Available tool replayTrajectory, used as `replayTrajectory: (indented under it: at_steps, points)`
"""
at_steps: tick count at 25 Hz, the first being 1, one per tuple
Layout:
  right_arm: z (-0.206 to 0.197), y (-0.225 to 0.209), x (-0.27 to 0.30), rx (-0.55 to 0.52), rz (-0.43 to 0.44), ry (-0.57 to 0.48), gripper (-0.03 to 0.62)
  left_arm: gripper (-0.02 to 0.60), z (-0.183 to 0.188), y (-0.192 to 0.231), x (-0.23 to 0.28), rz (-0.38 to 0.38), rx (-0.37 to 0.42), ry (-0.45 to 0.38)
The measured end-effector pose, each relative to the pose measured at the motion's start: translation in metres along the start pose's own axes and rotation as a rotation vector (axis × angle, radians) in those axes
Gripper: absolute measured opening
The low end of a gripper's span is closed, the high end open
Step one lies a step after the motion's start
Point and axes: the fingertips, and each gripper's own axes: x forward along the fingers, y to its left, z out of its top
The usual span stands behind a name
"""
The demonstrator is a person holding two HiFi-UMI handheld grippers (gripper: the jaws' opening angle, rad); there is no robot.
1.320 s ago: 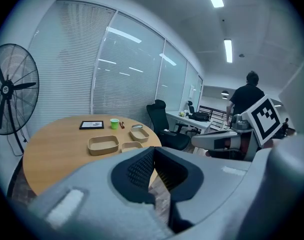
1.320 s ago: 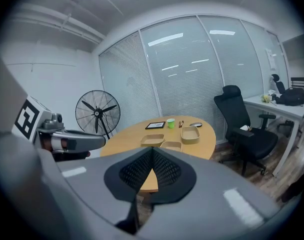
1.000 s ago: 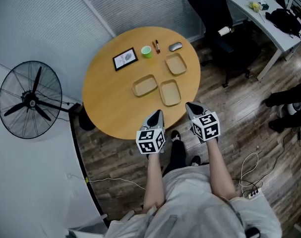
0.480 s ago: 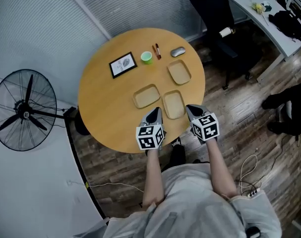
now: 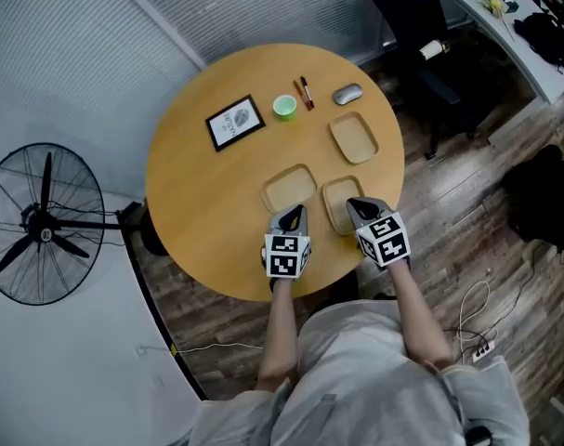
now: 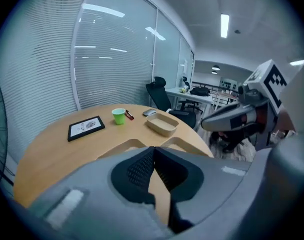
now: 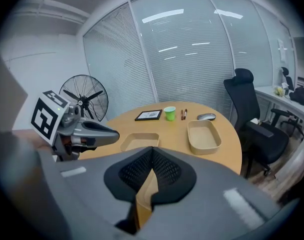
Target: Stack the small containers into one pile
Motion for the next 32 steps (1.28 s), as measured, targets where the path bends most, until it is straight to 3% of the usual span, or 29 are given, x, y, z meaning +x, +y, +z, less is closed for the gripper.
replayTrajectory:
  at_steps: [7, 12, 17, 26, 28, 32]
  points:
    - [-0.011, 0.01, 0.026, -0.017, -0.019, 0.065, 0.0, 0.005, -0.041, 0.027, 0.045, -0.08, 0.249, 0.157]
    - [-0.025, 0.015, 0.038, -0.03, -0.017, 0.122, 0.0, 0.047, -0.055, 0.029, 0.068, -0.165, 0.368, 0.21]
    - [-0.022, 0.012, 0.041, -0.034, -0.035, 0.141, 0.0, 0.083, -0.074, 0.024, 0.081, -0.253, 0.44, 0.279]
    - [-0.022, 0.017, 0.044, -0.054, -0.052, 0.178, 0.0, 0.079, -0.089, 0.026, 0.102, -0.293, 0.573, 0.357]
    - [-0.026, 0.022, 0.043, -0.067, -0.044, 0.194, 0.0, 0.041, -0.091, 0.027, 0.102, -0.294, 0.606, 0.366]
    - [-0.027, 0.029, 0.045, -0.071, -0.024, 0.199, 0.0, 0.031, -0.089, 0.03, 0.101, -0.295, 0.638, 0.356]
